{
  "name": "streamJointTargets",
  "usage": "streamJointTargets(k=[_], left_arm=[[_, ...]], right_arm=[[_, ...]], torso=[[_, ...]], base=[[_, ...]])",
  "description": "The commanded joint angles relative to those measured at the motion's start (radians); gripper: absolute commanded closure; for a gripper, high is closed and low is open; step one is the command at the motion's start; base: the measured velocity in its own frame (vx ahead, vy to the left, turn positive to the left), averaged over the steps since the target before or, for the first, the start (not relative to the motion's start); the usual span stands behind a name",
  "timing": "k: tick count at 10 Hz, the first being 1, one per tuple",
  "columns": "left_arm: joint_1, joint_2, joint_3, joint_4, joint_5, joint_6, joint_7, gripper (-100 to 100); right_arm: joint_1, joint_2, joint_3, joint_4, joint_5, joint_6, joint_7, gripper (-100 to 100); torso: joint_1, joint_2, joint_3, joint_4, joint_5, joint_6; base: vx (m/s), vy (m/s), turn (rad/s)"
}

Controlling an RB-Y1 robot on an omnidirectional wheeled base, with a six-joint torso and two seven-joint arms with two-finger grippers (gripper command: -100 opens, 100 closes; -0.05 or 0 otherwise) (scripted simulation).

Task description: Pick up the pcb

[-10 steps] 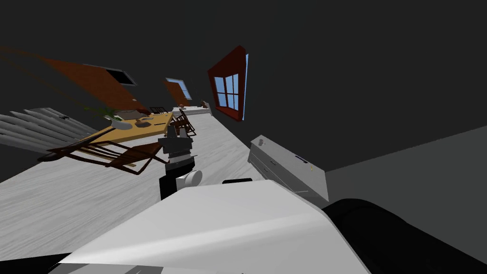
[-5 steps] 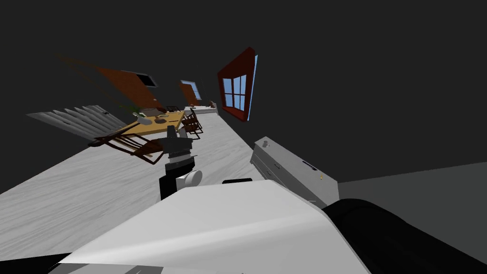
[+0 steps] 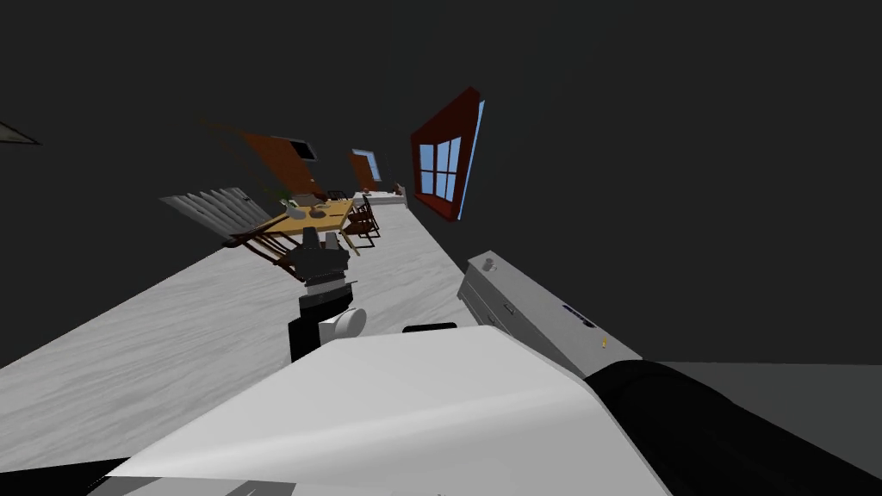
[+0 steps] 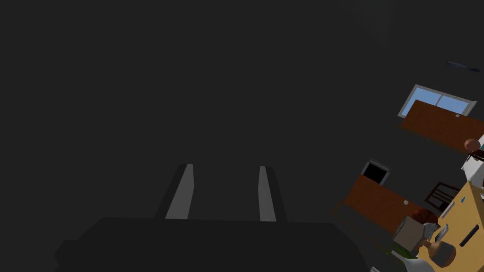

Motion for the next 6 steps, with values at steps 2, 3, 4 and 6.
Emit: streamJointTargets(k=[2, 3, 4, 6], left_arm=[[0.000, 0.000, 0.000, 0.000, 0.000, 0.000, 0.000, 0], [0.000, 0.000, 0.000, 0.000, 0.000, 0.000, 0.000, 0], [0.000, 0.000, 0.000, 0.000, 0.000, 0.000, 0.000, 0], [0.000, 0.000, 0.000, 0.000, 0.000, 0.000, 0.000, 0]], right_arm=[[0.004, -0.061, 0.029, 0.031, 0.025, 0.044, -0.016, -100], [0.004, -0.099, 0.049, 0.068, 0.046, 0.075, -0.025, -100], [0.004, -0.100, 0.049, 0.068, 0.046, 0.075, -0.025, -100], [0.002, -0.135, 0.067, 0.103, 0.065, 0.106, -0.035, -100]], torso=[[-0.001, 0.000, 0.000, 0.000, 0.000, -0.001], [-0.001, 0.000, 0.000, 0.000, 0.000, 0.000], [-0.001, 0.000, 0.000, 0.000, 0.000, -0.001], [-0.002, -0.001, 0.000, 0.000, 0.000, -0.001]], base=[[-0.005, -0.048, 0.235], [-0.011, -0.048, 0.225], [-0.009, -0.051, 0.146], [-0.009, -0.070, 0.197]])
